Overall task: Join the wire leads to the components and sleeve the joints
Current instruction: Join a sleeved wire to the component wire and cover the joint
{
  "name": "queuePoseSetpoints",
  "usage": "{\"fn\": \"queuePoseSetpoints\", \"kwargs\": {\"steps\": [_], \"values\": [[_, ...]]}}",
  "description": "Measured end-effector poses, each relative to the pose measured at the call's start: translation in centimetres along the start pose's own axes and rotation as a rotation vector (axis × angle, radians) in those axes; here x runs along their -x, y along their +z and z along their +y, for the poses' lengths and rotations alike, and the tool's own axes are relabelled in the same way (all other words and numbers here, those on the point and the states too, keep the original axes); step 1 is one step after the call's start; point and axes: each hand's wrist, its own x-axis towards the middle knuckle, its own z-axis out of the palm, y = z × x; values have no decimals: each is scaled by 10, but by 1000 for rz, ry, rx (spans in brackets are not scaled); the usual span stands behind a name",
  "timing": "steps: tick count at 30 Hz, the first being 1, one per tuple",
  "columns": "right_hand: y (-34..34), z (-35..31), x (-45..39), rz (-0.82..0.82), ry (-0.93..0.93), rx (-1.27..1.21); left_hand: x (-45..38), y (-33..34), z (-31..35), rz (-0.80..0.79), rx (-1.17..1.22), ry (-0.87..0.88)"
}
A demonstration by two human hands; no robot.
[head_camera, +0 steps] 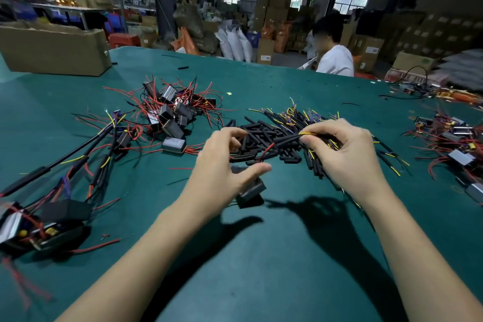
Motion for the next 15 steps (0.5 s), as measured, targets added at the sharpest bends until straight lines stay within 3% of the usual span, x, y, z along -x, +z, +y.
{"fn": "queuePoseSetpoints", "kwargs": {"steps": [2, 3, 8, 15], "values": [[-1, -9, -10, 36, -17, 87, 4, 8, 5, 175, 69, 67], [-2, -15, -16, 45, -34, 123, 6, 11, 6, 174, 103, 90], [11, -59, -50, 49, -179, 149, 18, 23, 6, -110, -63, 189], [60, -136, -84, -138, -255, -69, 11, 15, -3, -24, -18, 135]]}}
